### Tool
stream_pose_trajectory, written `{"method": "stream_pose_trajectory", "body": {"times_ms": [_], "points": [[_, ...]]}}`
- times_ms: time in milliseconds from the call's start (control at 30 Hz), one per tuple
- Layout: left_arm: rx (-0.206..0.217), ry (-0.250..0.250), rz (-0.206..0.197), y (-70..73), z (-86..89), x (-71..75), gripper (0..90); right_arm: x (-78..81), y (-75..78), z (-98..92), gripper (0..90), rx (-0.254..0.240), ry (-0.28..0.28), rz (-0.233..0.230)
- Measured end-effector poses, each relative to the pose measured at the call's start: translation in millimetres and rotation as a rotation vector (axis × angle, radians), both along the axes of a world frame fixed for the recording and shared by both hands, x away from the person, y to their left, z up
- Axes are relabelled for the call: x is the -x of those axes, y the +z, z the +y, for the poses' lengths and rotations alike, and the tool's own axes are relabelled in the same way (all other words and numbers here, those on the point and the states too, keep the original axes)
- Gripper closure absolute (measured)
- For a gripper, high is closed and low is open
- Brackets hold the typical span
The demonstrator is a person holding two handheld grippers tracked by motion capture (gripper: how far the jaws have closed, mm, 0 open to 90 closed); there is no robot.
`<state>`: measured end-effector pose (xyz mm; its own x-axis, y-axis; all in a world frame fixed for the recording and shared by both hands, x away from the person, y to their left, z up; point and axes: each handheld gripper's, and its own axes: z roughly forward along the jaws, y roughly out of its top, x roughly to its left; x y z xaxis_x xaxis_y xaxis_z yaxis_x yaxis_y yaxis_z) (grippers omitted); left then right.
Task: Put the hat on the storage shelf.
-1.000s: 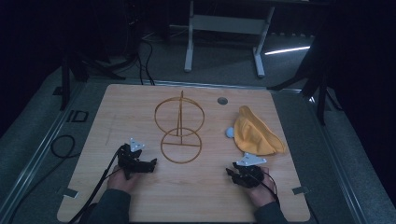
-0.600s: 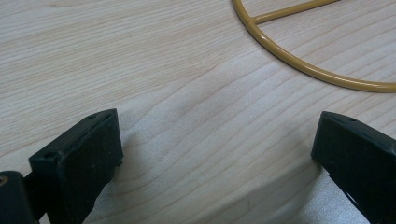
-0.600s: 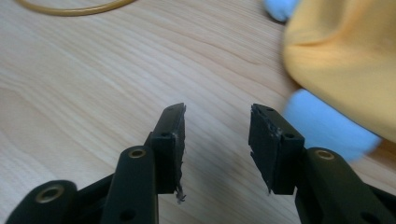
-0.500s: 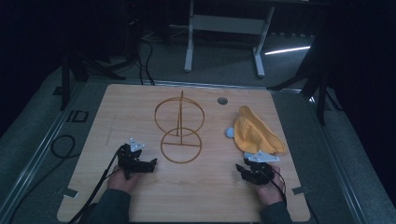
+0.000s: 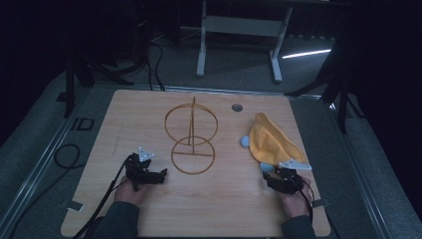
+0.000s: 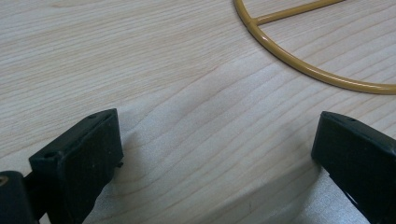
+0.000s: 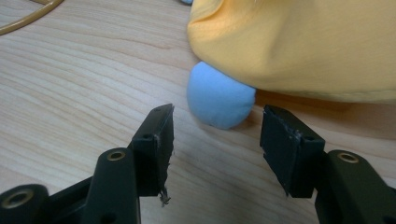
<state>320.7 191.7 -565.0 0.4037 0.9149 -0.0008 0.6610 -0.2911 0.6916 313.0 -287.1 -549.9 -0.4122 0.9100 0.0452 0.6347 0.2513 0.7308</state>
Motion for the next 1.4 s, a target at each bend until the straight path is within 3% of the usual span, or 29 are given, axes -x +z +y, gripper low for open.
{"method": "stream_pose_trajectory", "body": {"times_ms": [133,167,200,233,267,300,333,367,400,433,533,567,700,967,1067,1200,1400], "points": [[0.000,0.000,0.000,0.0,0.0,0.0,2.0,-9.4,-5.3,0.0,43.7,-0.022,-0.011,0.017],[0.000,0.001,0.000,0.0,0.0,-0.1,2.0,-13.4,-5.8,-0.6,45.4,-0.061,-0.007,0.021],[0.000,0.001,0.000,-0.1,0.0,-0.1,2.0,-13.4,-5.8,-0.6,45.4,-0.061,-0.007,0.021],[0.000,0.002,0.000,-0.1,0.0,-0.2,1.9,-15.1,-6.3,1.7,55.1,-0.048,-0.003,0.009],[0.000,0.002,0.000,-0.1,0.0,-0.2,2.0,-15.1,-6.3,1.7,55.1,-0.048,-0.003,0.009],[0.000,0.002,0.000,-0.1,0.0,-0.3,2.0,-16.3,-6.2,3.3,68.6,-0.046,0.005,0.006],[0.000,0.002,0.000,-0.1,0.0,-0.3,2.0,-16.3,-6.2,3.3,68.6,-0.046,0.005,0.006],[0.000,0.002,0.000,-0.1,0.0,-0.3,2.0,-15.6,-4.1,4.2,77.4,-0.049,0.028,-0.011],[0.000,0.002,0.000,-0.1,0.0,-0.3,2.0,-15.6,-4.1,4.2,77.4,-0.049,0.028,-0.011],[0.000,0.002,0.000,-0.1,0.0,-0.2,2.0,-12.2,0.9,7.1,80.3,-0.022,0.051,-0.041],[0.000,0.002,0.000,-0.1,0.0,-0.2,2.0,-8.7,6.0,10.3,81.4,-0.022,0.077,-0.073],[0.000,0.001,0.000,0.0,0.0,-0.2,2.0,-5.5,10.6,14.6,81.7,0.003,0.111,-0.096],[-0.001,0.001,0.002,0.1,0.0,-0.2,2.0,0.5,20.1,22.5,81.9,0.033,0.160,-0.144],[0.000,0.002,0.001,0.0,0.0,-0.2,2.0,8.3,39.1,30.8,81.9,0.067,0.227,-0.195],[-0.001,0.001,0.001,0.1,0.0,-0.2,2.0,9.6,44.6,31.5,81.9,0.055,0.239,-0.201],[0.000,0.001,0.001,0.1,0.0,-0.2,2.0,12.0,58.4,33.5,81.9,0.076,0.257,-0.231],[-0.001,0.001,0.001,0.0,0.0,-0.2,2.0,13.4,79.5,30.7,81.9,0.034,0.267,-0.272]]}}
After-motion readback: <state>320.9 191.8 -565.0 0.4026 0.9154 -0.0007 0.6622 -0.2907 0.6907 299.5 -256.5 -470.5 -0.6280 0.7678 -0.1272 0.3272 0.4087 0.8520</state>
